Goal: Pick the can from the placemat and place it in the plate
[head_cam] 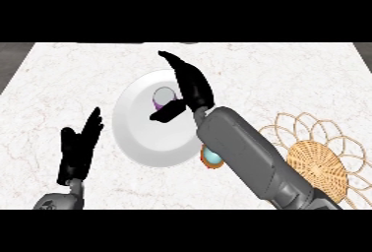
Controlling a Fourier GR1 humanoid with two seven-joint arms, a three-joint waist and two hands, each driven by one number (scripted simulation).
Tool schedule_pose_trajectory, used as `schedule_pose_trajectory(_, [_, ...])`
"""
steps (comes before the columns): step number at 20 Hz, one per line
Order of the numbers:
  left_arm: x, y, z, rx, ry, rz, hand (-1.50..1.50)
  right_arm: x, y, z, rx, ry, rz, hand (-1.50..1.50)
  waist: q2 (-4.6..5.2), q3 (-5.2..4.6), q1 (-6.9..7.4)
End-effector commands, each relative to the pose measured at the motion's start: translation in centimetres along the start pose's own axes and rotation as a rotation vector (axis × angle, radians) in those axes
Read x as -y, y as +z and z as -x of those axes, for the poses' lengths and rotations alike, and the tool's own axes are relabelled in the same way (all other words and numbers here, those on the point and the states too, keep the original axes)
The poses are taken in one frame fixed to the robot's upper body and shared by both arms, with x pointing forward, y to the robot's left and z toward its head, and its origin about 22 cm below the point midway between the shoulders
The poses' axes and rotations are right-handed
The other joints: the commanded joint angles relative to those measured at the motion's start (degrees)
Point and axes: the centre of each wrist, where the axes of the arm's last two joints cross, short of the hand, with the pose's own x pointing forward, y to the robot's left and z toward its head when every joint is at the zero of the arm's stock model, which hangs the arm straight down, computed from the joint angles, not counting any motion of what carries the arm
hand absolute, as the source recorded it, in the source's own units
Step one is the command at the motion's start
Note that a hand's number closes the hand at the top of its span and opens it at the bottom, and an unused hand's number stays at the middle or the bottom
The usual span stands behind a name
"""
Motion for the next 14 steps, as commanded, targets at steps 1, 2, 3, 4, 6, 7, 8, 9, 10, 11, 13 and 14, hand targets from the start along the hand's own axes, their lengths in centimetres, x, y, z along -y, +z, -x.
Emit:
schedule_pose_trajectory(1, [0.1,0.7,0.9,0.001,0.008,-0.01,0.0,2.5,0.1,1.8,0.051,-0.227,0.114,-1.5,-0.03,-0.01,-0.54])
schedule_pose_trajectory(2, [1.0,-0.1,0.9,-0.004,-0.016,0.009,0.0,1.4,0.5,1.9,0.025,-0.256,0.099,-1.5,0.08,-0.06,-0.11])
schedule_pose_trajectory(3, [0.7,1.2,0.6,-0.006,0.008,-0.003,0.0,1.9,1.4,2.8,0.034,-0.27,0.047,-1.5,-0.41,-0.05,-1.04])
schedule_pose_trajectory(4, [-0.2,0.6,1.3,-0.015,-0.01,-0.024,0.0,1.9,1.0,3.5,0.042,-0.285,0.051,-1.5,-0.2,-0.07,-0.76])
schedule_pose_trajectory(6, [-0.2,0.7,0.2,0.0,-0.011,-0.001,0.0,1.2,1.6,3.9,0.06,-0.296,0.017,-1.5,-0.27,-0.08,-0.61])
schedule_pose_trajectory(7, [-1.6,-1.1,-0.3,0.02,0.001,-0.029,0.0,1.8,1.0,4.6,0.067,-0.321,0.02,-1.5,-0.12,-0.09,-0.64])
schedule_pose_trajectory(8, [1.3,-0.4,0.5,-0.002,-0.013,-0.013,0.0,1.5,2.2,5.7,0.086,-0.326,0.002,-1.5,-0.25,-0.09,-1.06])
schedule_pose_trajectory(9, [-0.5,0.1,-0.5,0.008,0.006,-0.011,0.0,1.7,1.9,5.7,0.074,-0.329,-0.016,-1.5,-0.29,-0.09,-0.82])
schedule_pose_trajectory(10, [-0.3,0.2,0.5,0.001,-0.004,-0.024,0.0,1.2,3.4,6.8,0.085,-0.334,-0.003,-1.5,-0.35,-0.09,-1.07])
schedule_pose_trajectory(11, [0.7,0.2,0.1,0.007,-0.01,-0.008,0.0,1.3,2.5,6.4,0.113,-0.333,-0.01,-1.5,-0.27,-0.09,-0.76])
schedule_pose_trajectory(13, [-0.6,0.8,-0.7,0.017,-0.01,-0.006,0.0,2.0,0.2,4.5,0.116,-0.338,-0.009,-1.5,-0.19,-0.08,-0.16])
schedule_pose_trajectory(14, [0.1,1.2,0.6,-0.011,0.005,-0.026,0.0,0.7,3.4,7.3,0.117,-0.336,-0.02,-1.5,-0.34,-0.09,-0.84])
